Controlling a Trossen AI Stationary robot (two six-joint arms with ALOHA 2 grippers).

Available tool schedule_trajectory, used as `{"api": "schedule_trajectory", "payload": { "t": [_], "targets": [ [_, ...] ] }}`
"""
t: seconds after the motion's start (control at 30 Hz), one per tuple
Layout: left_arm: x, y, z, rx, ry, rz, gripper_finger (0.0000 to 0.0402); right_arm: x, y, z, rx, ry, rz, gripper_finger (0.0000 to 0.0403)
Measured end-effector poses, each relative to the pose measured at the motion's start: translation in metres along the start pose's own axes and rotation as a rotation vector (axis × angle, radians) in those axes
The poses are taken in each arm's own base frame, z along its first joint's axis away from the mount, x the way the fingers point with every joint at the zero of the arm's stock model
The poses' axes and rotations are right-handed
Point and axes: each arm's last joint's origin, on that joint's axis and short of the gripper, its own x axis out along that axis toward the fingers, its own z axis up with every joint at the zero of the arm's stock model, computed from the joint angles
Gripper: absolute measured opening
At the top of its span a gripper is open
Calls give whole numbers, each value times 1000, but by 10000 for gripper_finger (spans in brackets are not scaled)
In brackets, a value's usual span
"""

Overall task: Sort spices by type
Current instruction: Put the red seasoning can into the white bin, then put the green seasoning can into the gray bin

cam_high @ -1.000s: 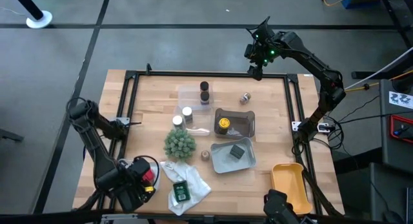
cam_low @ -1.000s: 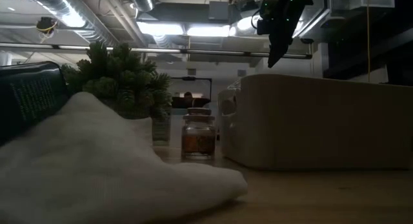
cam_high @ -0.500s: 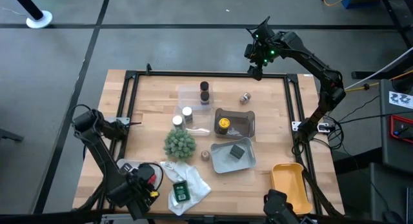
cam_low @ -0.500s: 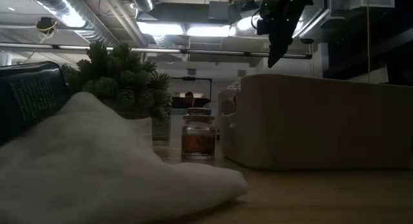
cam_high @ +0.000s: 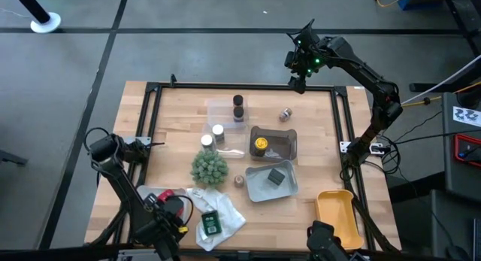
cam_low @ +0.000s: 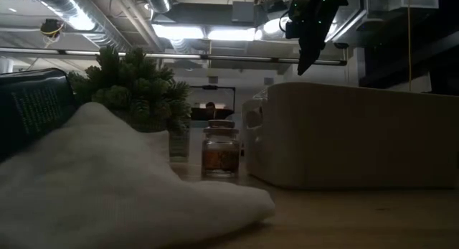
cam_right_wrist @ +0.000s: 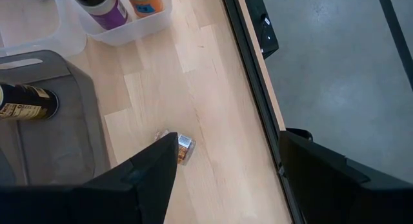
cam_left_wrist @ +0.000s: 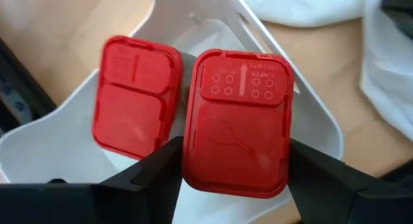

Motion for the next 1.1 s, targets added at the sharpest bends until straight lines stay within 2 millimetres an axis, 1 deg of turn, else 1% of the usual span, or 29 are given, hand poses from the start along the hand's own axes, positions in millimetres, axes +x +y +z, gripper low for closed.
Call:
{"api": "schedule_trajectory", "payload": {
  "t": [0.33,0.57,0.8,0.9,1.1],
  "targets": [
    [0,-3,0,-40,13,-30,239,0,0,0,0,0,0,266],
    [-1,-2,0,13,15,-31,239,0,0,0,-1,0,0,266],
    [-2,-1,0,-17,40,-26,239,0,0,0,0,-1,0,266],
    [-8,1,1,-40,46,-38,239,0,0,0,-1,-1,0,266],
    [-25,7,6,-53,61,-105,238,0,0,0,0,0,0,266]
  ]
}}
